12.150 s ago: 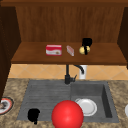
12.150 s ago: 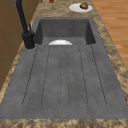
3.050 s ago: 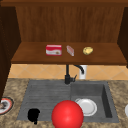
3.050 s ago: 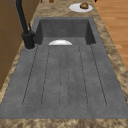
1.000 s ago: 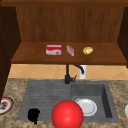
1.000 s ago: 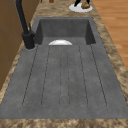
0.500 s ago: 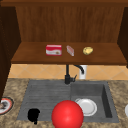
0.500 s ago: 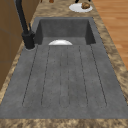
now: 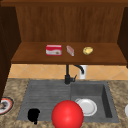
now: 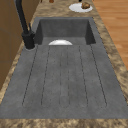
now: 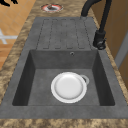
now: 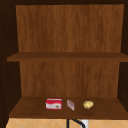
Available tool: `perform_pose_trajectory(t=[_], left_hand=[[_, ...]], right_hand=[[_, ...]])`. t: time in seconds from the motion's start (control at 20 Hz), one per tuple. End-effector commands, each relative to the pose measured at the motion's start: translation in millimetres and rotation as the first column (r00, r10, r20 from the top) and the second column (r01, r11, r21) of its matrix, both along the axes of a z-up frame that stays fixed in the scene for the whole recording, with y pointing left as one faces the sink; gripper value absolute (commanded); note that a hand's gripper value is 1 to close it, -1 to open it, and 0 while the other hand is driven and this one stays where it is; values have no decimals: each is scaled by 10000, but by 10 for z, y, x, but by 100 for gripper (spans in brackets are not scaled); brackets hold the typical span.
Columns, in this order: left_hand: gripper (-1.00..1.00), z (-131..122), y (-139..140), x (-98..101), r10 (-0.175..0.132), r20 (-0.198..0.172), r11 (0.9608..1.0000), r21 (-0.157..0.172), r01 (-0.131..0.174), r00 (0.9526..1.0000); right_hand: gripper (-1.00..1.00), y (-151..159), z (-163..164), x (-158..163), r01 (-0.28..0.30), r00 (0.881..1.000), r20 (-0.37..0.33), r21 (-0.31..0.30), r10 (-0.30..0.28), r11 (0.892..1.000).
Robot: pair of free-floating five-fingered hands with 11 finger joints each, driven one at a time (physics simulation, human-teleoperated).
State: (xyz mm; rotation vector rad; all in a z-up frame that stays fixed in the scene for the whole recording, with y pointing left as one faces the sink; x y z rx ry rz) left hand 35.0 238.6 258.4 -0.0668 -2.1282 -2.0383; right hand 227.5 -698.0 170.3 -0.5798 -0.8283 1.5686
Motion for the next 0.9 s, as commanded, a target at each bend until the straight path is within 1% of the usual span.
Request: perform_pose_trajectory(t=[0.0, 0.05, 0.2, 0.35, 0.55, 0.7, 0.85], left_hand=[[0, 0, 0, 0, 0, 0, 10000, 0, 0, 10000], [0, 0, 0, 0, 0, 0, 10000, 0, 0, 10000], [0, 0, 0, 0, 0, 0, 10000, 0, 0, 10000], [0, 0, 0, 0, 0, 0, 10000, 0, 0, 10000], [0, 0, 0, 0, 0, 0, 10000, 0, 0, 10000], [0, 0, 0, 0, 0, 0, 10000, 0, 0, 10000], [0, 0, 0, 0, 0, 0, 10000, 0, 0, 10000]], right_hand=[[-100, 99, 0, -270, -1, 9997, -250, -67, -1, 10000], [-100, 131, 2, -329, -1, 9997, -235, -113, -2, 9999], [-100, 240, 17, -288, 14, 9999, -159, -355, -20, 9994], [-100, 311, 46, -224, 125, 9977, -653, -422, -152, 9990], [-100, 364, 136, -139, 137, 9910, -1322, -424, -192, 9990], [-100, 391, 199, -97, 109, 9881, -1528, -423, -173, 9990], [-100, 408, 228, -55, 71, 9883, -1520, -441, -137, 9990]])
